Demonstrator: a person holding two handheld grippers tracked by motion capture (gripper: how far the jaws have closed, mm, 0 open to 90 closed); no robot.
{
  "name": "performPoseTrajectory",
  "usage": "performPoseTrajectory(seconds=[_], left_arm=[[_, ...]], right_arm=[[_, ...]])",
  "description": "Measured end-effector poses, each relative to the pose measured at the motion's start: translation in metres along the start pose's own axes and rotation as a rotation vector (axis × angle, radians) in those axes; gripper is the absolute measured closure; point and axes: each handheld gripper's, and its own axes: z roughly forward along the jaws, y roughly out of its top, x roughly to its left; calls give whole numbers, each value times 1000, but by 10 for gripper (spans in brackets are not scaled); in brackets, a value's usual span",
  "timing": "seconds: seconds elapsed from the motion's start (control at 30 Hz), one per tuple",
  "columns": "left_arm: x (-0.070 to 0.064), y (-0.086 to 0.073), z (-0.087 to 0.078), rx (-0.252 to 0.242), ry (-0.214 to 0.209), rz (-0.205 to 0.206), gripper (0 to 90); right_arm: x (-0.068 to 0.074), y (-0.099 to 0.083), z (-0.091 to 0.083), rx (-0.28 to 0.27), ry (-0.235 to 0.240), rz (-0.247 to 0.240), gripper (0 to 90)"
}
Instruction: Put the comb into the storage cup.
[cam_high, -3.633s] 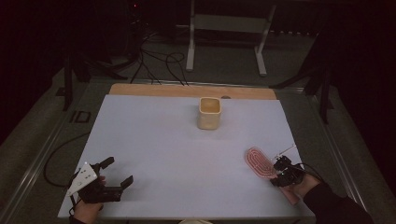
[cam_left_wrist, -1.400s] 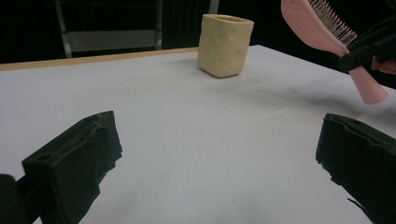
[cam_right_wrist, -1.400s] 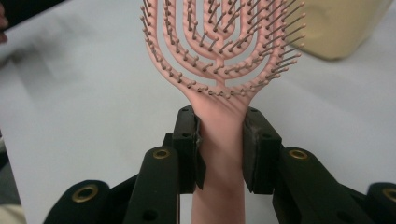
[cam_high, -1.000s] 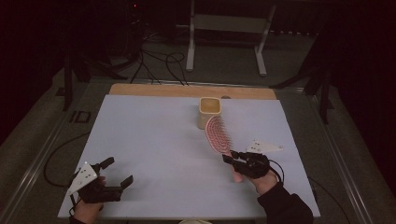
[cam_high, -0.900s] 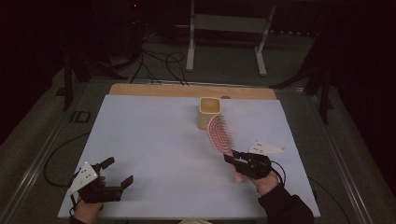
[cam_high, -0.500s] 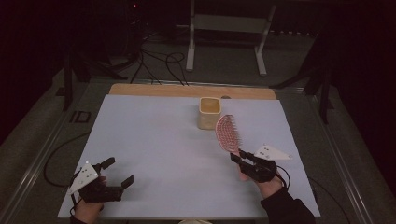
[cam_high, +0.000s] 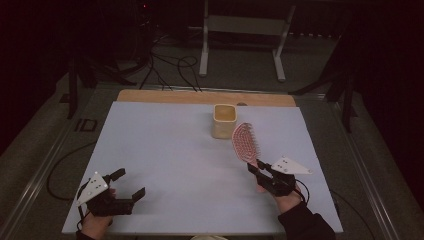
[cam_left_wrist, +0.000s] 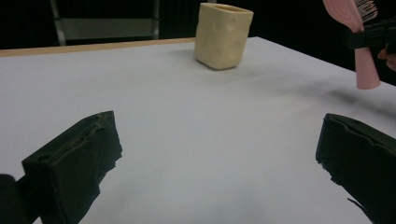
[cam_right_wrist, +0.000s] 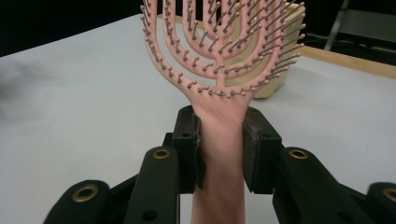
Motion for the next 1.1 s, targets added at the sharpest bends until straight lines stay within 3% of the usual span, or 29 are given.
performPoseTrajectory(seconds=[0.23, 0.6, 1.1], left_arm=[[-4, 8, 3, 11, -34, -23, 1], [-8, 29, 9, 53, -58, -7, 1], [-22, 76, 31, 132, -123, -1, 1]], right_arm=[[-1, 1, -1, -8, -8, 5, 702], [-1, 4, -4, -19, -19, 7, 702], [1, 4, -4, -21, -15, 13, 702]])
